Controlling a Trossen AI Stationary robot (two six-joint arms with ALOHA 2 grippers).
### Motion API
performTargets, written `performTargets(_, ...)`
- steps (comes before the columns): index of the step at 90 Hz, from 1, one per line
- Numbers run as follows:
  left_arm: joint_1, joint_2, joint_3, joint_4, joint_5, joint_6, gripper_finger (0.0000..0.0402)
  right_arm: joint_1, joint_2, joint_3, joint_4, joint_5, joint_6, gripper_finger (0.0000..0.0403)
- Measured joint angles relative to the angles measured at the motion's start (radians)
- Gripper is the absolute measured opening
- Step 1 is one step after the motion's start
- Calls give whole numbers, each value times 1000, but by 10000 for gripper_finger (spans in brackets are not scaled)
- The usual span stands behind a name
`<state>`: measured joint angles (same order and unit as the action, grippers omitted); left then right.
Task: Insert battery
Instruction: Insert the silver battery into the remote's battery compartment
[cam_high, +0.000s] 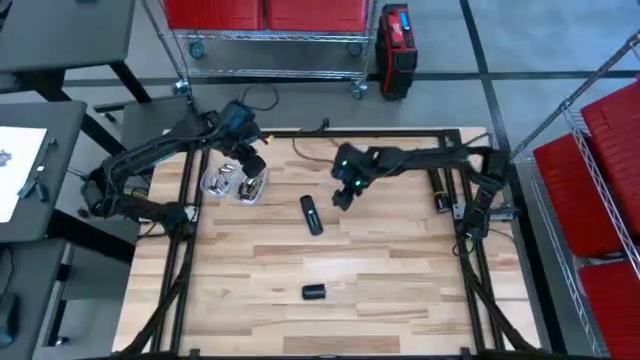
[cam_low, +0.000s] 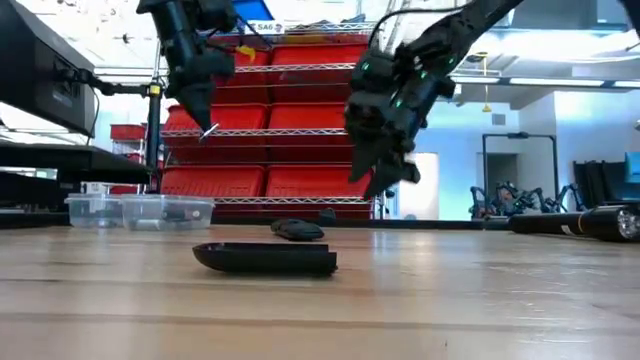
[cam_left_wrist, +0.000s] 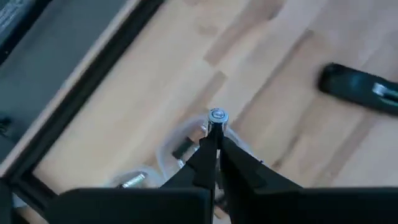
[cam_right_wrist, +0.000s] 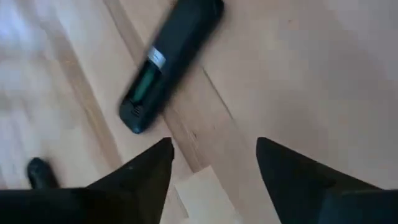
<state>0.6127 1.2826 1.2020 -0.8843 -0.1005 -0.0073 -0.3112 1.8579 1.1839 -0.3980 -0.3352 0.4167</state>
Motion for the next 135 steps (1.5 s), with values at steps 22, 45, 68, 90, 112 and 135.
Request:
performTargets(22, -133, -1, 31, -72, 1, -171, 0, 76, 94, 0, 205, 12, 162, 216)
performTargets(45, -227, -1, 33, -198, 1, -140, 0, 154, 95, 5, 279, 238, 230, 204)
performTargets(68, -271, -1, 33, -216, 0, 8, 0, 257, 95, 19, 221, 469, 314, 190)
performTargets(90, -293, -1, 33, -214, 0, 126, 0, 284, 95, 19, 228, 568, 370, 177)
performTargets(112, -309, -1, 33, -214, 0, 168, 0, 295, 152, 21, 312, 572, 490, 172)
performTargets(135, -312, -1, 33, -214, 0, 185, 0, 298, 174, 23, 260, 571, 495, 162)
